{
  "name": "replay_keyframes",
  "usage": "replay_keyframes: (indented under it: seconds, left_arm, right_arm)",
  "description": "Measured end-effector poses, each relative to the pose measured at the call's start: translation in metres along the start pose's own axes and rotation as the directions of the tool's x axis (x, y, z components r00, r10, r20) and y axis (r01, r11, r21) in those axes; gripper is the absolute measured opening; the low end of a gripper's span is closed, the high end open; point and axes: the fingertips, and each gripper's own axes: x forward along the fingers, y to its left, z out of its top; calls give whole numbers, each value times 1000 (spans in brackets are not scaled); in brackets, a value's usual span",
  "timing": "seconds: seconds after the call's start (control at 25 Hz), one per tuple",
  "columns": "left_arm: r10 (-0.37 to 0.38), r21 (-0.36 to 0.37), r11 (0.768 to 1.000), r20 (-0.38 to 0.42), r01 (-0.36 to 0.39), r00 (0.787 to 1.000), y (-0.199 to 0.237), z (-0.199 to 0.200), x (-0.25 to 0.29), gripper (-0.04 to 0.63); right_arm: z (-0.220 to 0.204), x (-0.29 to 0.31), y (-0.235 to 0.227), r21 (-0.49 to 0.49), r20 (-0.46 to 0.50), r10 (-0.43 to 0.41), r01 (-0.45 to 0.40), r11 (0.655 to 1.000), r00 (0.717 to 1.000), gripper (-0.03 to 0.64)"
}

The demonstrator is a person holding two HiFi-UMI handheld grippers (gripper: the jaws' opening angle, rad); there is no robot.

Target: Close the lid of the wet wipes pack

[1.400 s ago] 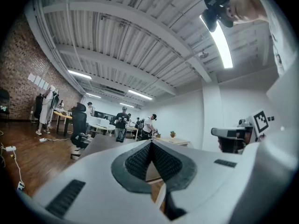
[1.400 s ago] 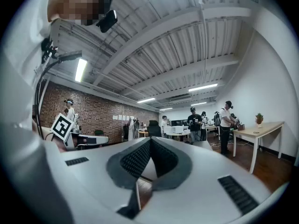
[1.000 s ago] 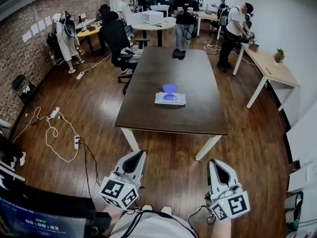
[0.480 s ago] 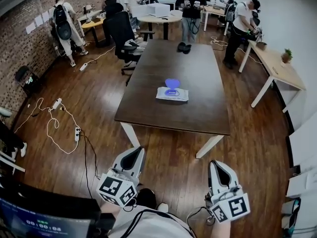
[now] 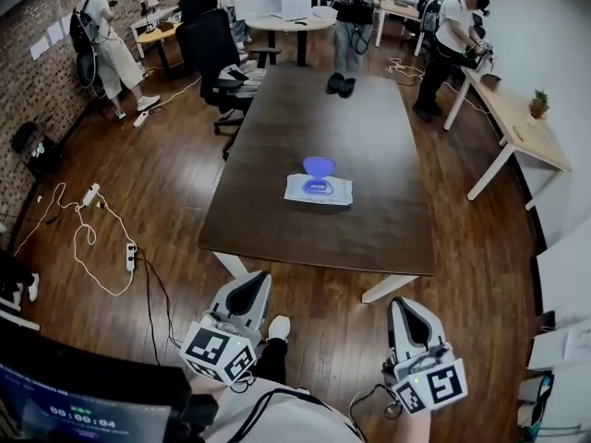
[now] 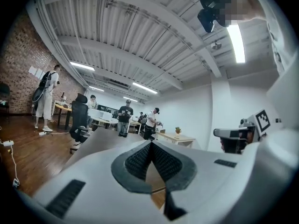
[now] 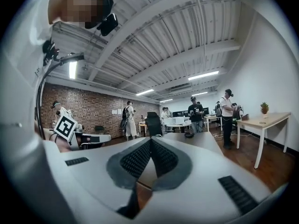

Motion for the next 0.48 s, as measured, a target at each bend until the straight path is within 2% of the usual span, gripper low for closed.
replay_keyframes:
  seconds: [0.32,0.48]
  left_arm:
    - [-65,-4,998,-17,65,998,71,38,110,-2]
    - [-112,-10,994,-36,112,993,99,38,163,-2]
  right_arm:
    - [27,114,-42,6,3,-31,31,1000,1000,5]
    - [36,164,-65,12,-8,-53,53,999,999,5]
